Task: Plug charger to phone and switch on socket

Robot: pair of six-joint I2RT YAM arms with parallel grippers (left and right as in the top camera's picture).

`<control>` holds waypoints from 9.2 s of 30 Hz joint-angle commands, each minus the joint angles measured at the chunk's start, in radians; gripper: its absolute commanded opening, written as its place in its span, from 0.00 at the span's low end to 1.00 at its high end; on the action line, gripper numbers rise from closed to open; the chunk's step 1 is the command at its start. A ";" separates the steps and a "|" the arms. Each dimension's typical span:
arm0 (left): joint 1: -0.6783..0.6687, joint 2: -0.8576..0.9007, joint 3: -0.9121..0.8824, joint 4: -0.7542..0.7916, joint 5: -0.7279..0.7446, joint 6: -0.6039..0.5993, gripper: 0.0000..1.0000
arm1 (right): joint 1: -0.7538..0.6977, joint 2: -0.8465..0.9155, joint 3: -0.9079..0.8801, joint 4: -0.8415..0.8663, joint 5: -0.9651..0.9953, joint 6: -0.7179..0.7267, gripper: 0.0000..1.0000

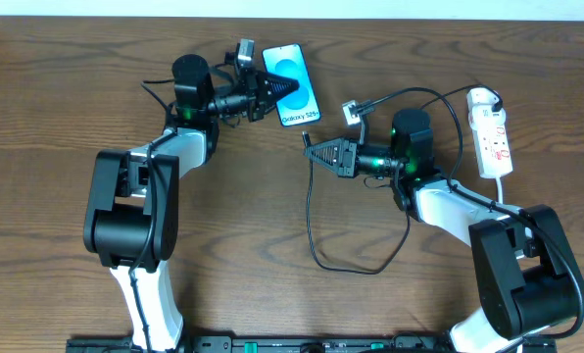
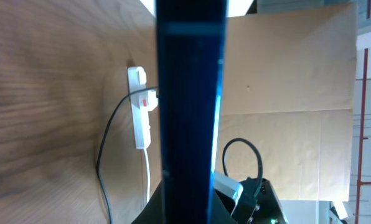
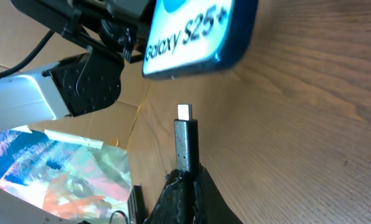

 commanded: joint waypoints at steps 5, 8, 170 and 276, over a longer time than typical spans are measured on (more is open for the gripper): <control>-0.002 -0.019 0.016 -0.125 0.024 0.126 0.07 | -0.005 -0.016 -0.003 0.026 -0.001 0.022 0.01; -0.002 -0.019 0.016 -0.124 0.019 0.127 0.07 | -0.004 -0.016 -0.003 0.022 -0.001 0.022 0.01; -0.045 -0.019 0.016 -0.125 0.222 0.295 0.07 | -0.052 -0.037 0.037 -0.064 -0.119 -0.123 0.99; 0.045 -0.547 0.018 -1.587 -0.772 1.074 0.80 | -0.784 0.298 0.644 -1.031 0.644 -0.503 0.01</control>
